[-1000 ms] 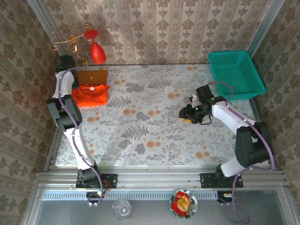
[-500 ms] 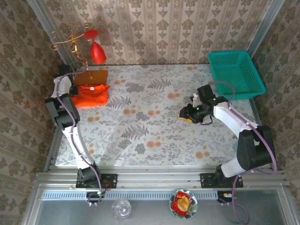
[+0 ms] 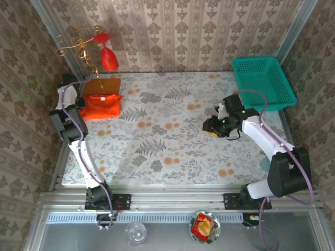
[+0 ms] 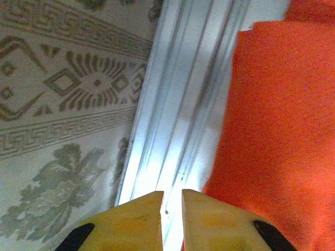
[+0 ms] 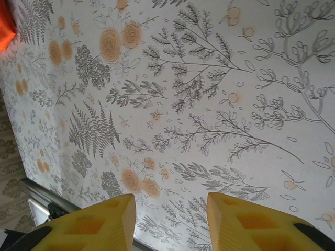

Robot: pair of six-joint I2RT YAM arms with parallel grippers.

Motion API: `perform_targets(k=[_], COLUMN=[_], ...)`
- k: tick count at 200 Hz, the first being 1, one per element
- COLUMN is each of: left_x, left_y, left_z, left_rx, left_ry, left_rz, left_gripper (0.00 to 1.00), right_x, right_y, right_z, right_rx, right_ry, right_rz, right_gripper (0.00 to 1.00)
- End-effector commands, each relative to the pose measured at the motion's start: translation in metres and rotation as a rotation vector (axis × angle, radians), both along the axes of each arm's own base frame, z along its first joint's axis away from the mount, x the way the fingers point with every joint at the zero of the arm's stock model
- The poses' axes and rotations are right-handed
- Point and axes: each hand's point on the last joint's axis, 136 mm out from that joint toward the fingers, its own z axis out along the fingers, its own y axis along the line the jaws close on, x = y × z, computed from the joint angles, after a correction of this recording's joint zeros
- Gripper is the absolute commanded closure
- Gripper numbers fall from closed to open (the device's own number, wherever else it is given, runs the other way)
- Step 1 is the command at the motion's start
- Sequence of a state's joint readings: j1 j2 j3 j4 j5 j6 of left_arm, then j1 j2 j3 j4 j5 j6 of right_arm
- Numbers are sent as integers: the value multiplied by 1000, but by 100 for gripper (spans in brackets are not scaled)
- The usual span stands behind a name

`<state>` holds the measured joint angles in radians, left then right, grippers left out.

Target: Fold the inside-out t-shirt

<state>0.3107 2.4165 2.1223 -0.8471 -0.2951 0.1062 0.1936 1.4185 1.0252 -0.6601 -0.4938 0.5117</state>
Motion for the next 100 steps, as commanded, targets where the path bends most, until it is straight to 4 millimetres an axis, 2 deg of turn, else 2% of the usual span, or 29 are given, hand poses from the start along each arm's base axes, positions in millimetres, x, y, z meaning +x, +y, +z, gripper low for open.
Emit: perform_targets(k=[1,27,48,81,90,95,100], left_x=[-5,-8,-12,-27,-33,-36,-40], left_y=[5,0,-15,-43,-53,-58,-64], left_z=[54,88,113,129,130,131,130], left_rx=[19,23,-22,-55,-68,-73,-80], left_ry=[-86,-165,-263,-353,-366,-379,-390], left_rz=[42,57,65,64,62,61,56], left_gripper=[82,76,65,51,48,46,43], right_x=[-1,9,18,31,33,34,35], right_y=[-16,-35,-58,-89,-100,-106,-112], right_z=[1,11,11,6,3,1,0], right_rx=[-66,-168,-253,-332,-374,-399,-420], right_ry=[-25,-132,-181,-215,-218,-219,-222], right_rz=[6,3,-53,-143,-169,-186,-204], right_gripper=[56,49,39,24,17,5,0])
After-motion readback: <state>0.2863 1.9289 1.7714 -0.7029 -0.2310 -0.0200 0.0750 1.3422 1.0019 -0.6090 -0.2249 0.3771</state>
